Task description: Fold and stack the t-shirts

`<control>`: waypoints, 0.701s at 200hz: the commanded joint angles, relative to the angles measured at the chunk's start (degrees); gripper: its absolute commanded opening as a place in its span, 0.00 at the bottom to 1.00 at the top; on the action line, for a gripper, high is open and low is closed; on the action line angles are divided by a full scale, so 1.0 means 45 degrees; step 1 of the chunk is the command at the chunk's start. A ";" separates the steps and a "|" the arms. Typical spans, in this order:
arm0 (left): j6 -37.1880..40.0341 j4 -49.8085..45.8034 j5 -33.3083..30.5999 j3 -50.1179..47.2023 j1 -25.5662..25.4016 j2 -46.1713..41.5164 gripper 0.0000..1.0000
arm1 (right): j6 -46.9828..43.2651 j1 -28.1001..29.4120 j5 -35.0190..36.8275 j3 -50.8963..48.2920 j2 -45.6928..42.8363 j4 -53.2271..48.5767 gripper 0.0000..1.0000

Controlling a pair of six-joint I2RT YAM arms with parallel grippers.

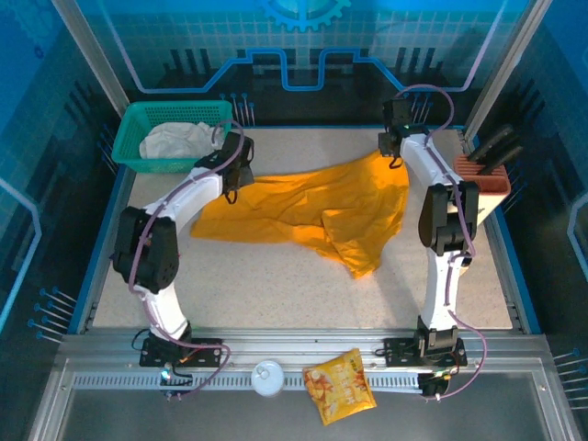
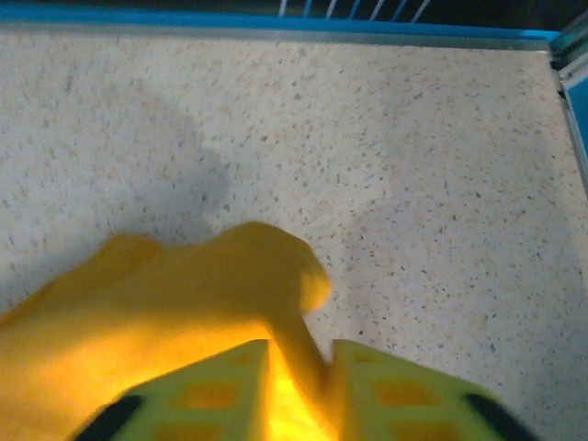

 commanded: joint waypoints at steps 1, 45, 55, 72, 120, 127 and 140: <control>0.0229 0.0651 0.0753 0.0732 0.0037 0.0628 0.04 | 0.0384 -0.0160 -0.0782 -0.0313 -0.0161 -0.0483 0.36; 0.0535 0.1009 0.0941 0.0522 -0.0288 0.0193 0.80 | 0.2043 -0.0146 -0.2240 -0.4664 -0.3480 0.0569 0.47; 0.0761 0.1097 0.1069 0.0385 -0.0405 -0.0140 0.87 | 0.2564 -0.0132 -0.2486 -0.5824 -0.4419 0.0577 0.48; 0.1114 0.1043 0.1548 0.0366 -0.0543 -0.0577 0.94 | 0.3467 -0.0083 -0.2972 -0.7926 -0.5950 0.0679 0.51; 0.1498 -0.0078 0.1881 0.0178 -0.0972 -0.1754 0.99 | 0.5069 0.0009 -0.4706 -1.2873 -0.8813 0.1416 0.50; 0.1350 -0.0298 0.1863 -0.0044 -0.1026 -0.1941 0.99 | 0.5218 0.0043 -0.4984 -1.3260 -0.8924 0.1586 0.49; 0.0900 -0.0796 0.1737 -0.0476 -0.1067 -0.2183 0.99 | 0.5443 0.0117 -0.5345 -1.3812 -0.8887 0.1817 0.47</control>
